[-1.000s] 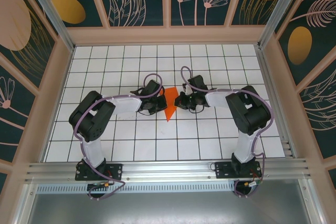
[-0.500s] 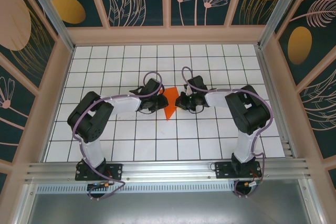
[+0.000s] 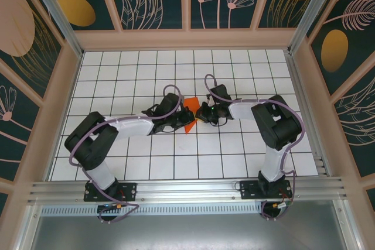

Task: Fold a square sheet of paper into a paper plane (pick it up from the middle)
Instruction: Third fold the triangle at the center of the table.

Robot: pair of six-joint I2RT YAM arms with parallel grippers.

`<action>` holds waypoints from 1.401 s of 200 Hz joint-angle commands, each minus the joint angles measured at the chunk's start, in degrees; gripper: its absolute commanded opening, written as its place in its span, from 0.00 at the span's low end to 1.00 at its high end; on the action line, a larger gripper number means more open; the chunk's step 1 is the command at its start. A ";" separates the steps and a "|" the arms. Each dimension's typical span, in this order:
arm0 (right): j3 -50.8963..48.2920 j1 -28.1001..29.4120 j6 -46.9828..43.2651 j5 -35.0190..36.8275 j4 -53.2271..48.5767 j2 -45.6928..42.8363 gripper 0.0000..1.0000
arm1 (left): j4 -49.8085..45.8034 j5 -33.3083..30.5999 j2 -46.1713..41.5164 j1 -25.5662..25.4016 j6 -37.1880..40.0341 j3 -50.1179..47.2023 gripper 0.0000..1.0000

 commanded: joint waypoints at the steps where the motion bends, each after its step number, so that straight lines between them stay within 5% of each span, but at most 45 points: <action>1: -0.90 -0.10 1.40 2.98 -2.53 2.22 0.05 | 1.27 0.26 2.58 -0.13 -2.36 -1.73 0.07; 135: -1.17 -1.82 0.47 2.08 -2.13 2.64 0.05 | -2.24 -5.91 4.05 -0.16 -3.60 -6.51 0.01; 197: -0.87 -0.36 -5.87 -3.38 3.94 -4.72 0.06 | -2.68 -6.04 4.34 -0.16 -3.92 -7.20 0.00; 280: -1.79 2.63 -5.61 -1.83 2.41 0.54 0.05 | -3.73 -6.59 4.68 -0.17 -4.69 -7.11 0.00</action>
